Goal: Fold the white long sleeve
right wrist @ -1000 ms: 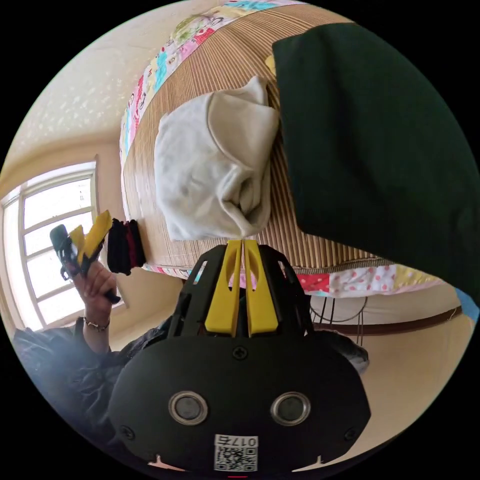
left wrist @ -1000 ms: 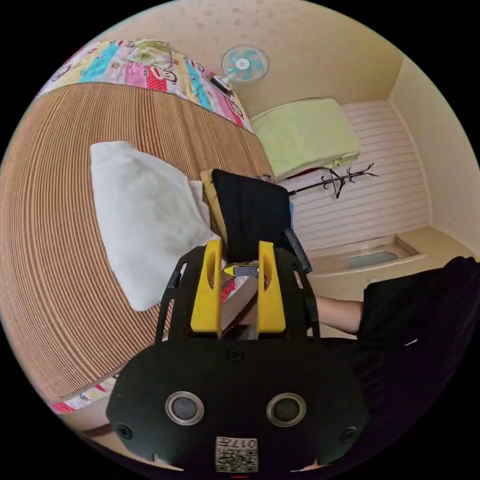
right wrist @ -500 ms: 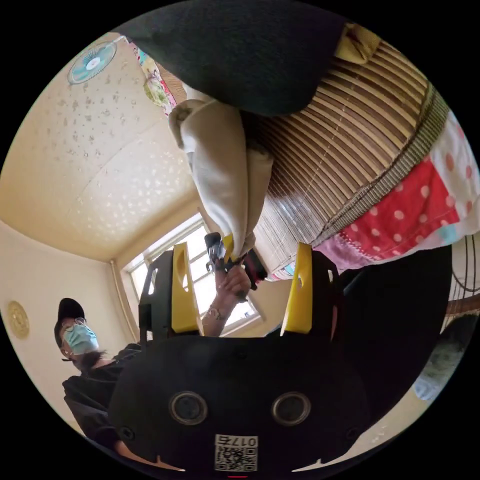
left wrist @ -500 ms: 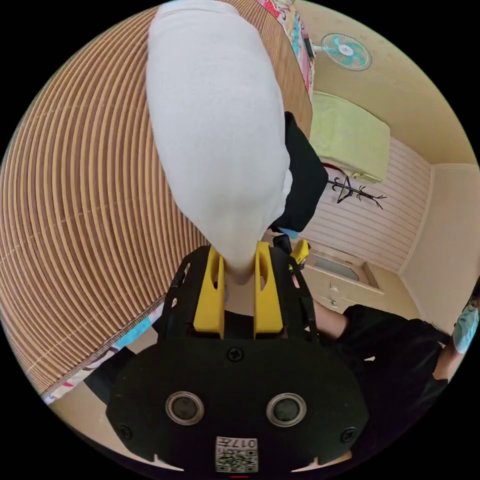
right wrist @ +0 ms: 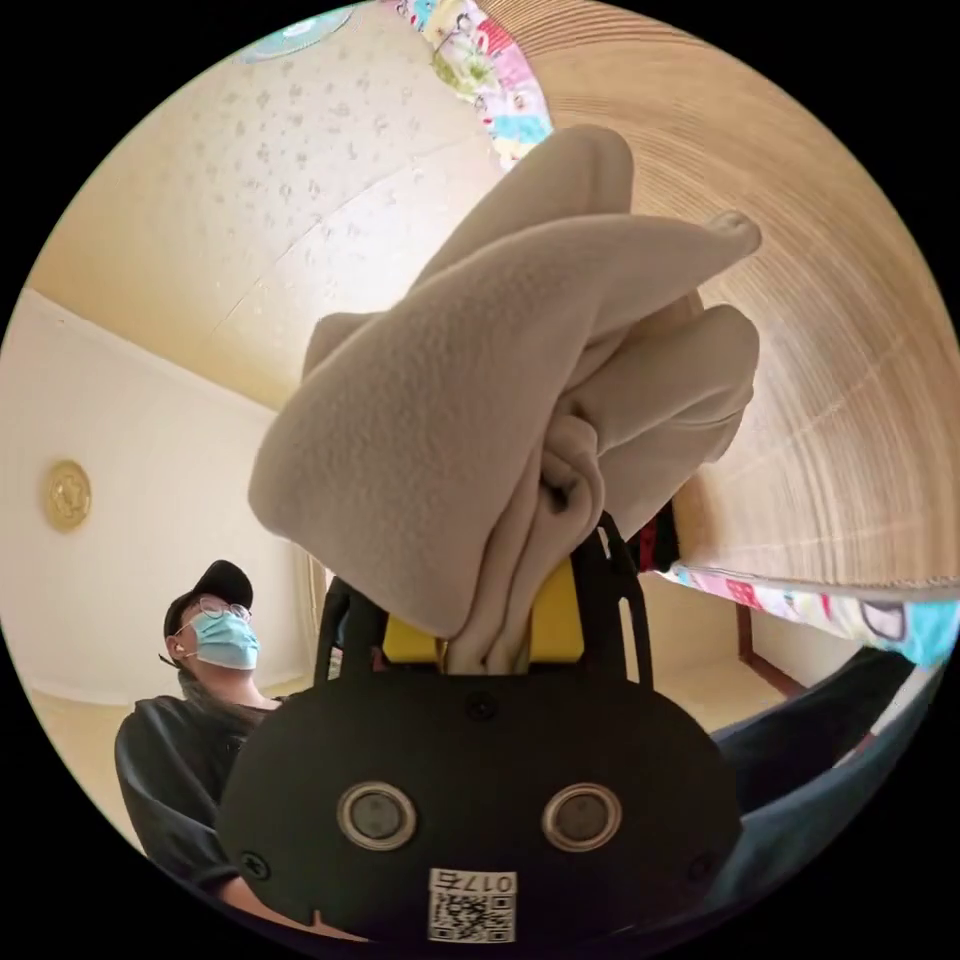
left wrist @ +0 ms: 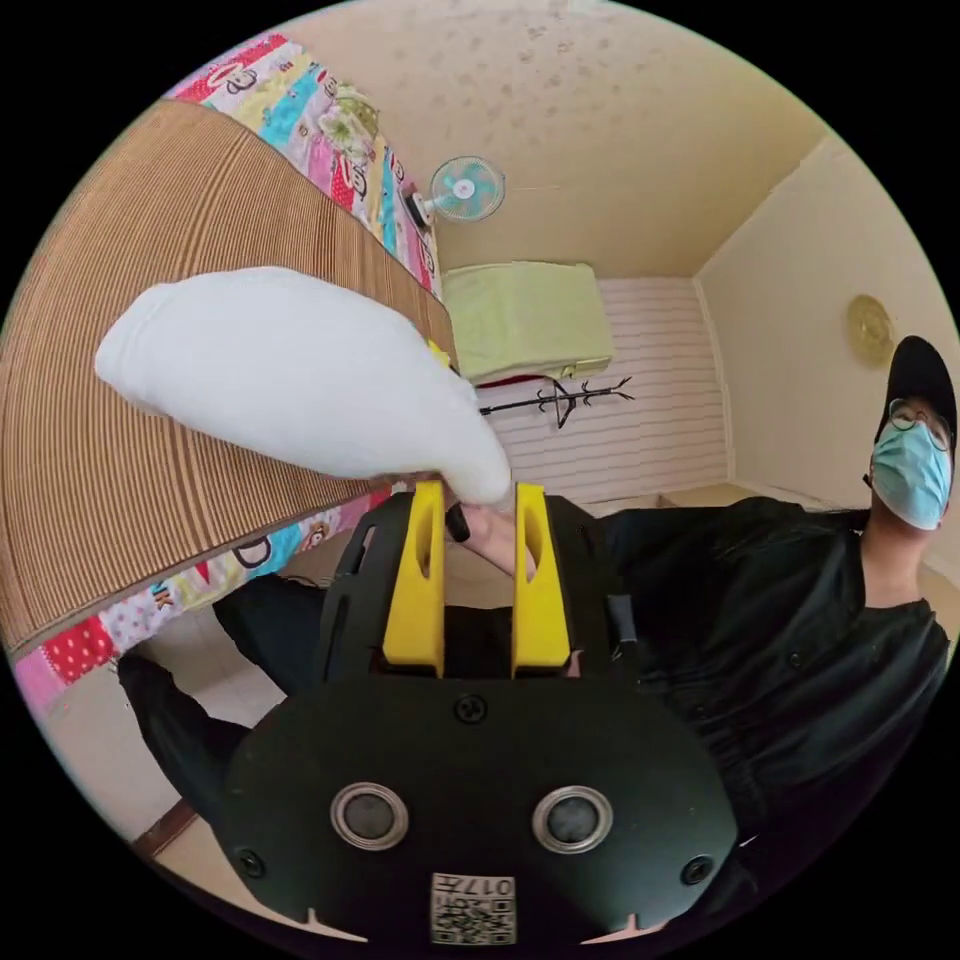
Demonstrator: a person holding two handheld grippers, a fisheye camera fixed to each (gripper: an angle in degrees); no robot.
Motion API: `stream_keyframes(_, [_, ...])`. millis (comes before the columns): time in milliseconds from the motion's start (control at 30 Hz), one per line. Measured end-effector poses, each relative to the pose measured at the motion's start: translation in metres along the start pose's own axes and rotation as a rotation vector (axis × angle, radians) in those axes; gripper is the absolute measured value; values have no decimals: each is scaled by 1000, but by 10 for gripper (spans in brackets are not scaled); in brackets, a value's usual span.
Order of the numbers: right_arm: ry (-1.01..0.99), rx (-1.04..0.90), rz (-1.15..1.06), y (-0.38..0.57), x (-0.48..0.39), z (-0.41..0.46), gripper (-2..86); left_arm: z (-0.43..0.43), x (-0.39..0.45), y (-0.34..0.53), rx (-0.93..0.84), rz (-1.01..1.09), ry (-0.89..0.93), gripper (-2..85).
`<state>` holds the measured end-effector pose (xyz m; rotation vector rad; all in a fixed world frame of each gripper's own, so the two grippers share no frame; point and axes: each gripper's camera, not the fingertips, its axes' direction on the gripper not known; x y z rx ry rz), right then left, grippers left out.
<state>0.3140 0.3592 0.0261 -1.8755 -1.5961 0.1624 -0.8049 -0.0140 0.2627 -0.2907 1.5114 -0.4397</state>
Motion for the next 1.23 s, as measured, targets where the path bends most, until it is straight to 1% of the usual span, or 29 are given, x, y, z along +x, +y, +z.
stream_keyframes(67, [-91, -47, -74, -12, 14, 89, 157, -97, 13, 43, 137, 24, -46, 100])
stream_keyframes(100, [-104, -52, -88, -14, 19, 109, 157, -121, 14, 57, 171, 16, -63, 100])
stream_keyframes(133, [-104, -56, -109, -16, 30, 148, 157, -165, 15, 86, 238, -7, -100, 99])
stream_keyframes(167, [-72, -62, -111, -16, 47, 183, 158, -205, 14, 117, 301, -39, -140, 99])
stream_keyframes(200, [-51, -63, -98, -14, 57, 198, 159, -224, 13, 134, 334, -58, -160, 99])
stream_keyframes(267, [52, -53, 36, 1, 111, 238, 160, -282, 7, 197, 450, -135, -223, 99])
stream_keyframes(300, [92, -61, 81, 7, 126, 243, 159, -294, 5, 211, 473, -153, -233, 99])
stream_keyframes(367, [329, -150, 315, 42, 179, 249, 144, -324, -8, 259, 539, -231, -266, 99])
stream_keyframes(433, [464, -233, 399, 67, 189, 243, 118, -335, -20, 280, 572, -284, -265, 99])
stream_keyframes(533, [454, -377, 366, 88, 162, 222, 74, -331, -37, 280, 577, -288, -212, 98])
stream_keyframes(600, [509, -416, 335, 93, 127, 196, 51, -317, -47, 258, 524, -275, -194, 98])
stream_keyframes(633, [572, -411, 283, 92, 95, 175, 36, -302, -53, 235, 471, -258, -185, 98])
stream_keyframes(700, [681, -366, 165, 90, 35, 141, 21, -274, -60, 193, 371, -220, -173, 95])
stream_keyframes(767, [902, -246, -37, 95, -63, 104, 13, -222, -59, 127, 205, -138, -182, 85])
stream_keyframes(800, [971, -200, -116, 101, -94, 97, 11, -206, -57, 109, 156, -115, -195, 82])
stream_keyframes(867, [1273, 49, -495, 150, -218, 89, 8, -134, -44, 43, -64, -35, -288, 70])
stream_keyframes(900, [1343, 112, -586, 166, -245, 90, 7, -114, -39, 28, -119, -10, -318, 68])
stream_keyframes(933, [1473, 255, -748, 202, -295, 92, 6, -72, -25, 2, -216, 67, -372, 65])
stream_keyframes(967, [1573, 440, -887, 241, -335, 91, 6, -32, -9, -20, -292, 155, -421, 59])
stream_keyframes(1000, [1607, 534, -945, 260, -351, 89, 5, -11, -1, -29, -324, 196, -450, 57])
stream_keyframes(1067, [1665, 919, -1110, 322, -388, 71, 4, 71, 28, -57, -407, 333, -567, 50])
stream_keyframes(1100, [1663, 995, -1139, 333, -392, 64, 4, 91, 35, -61, -417, 367, -582, 47])
stream_keyframes(1133, [1662, 1084, -1169, 345, -396, 44, 4, 129, 46, -69, -430, 427, -585, 36])
stream_keyframes(1167, [1673, 1097, -1134, 346, -397, 20, 4, 164, 55, -76, -432, 470, -556, 17])
stream_keyframes(1200, [1685, 1079, -1089, 341, -396, 7, 4, 180, 58, -79, -428, 480, -531, 13])
stream_keyframes(1233, [1700, 1014, -932, 327, -395, -23, 5, 208, 63, -86, -410, 484, -451, 4])
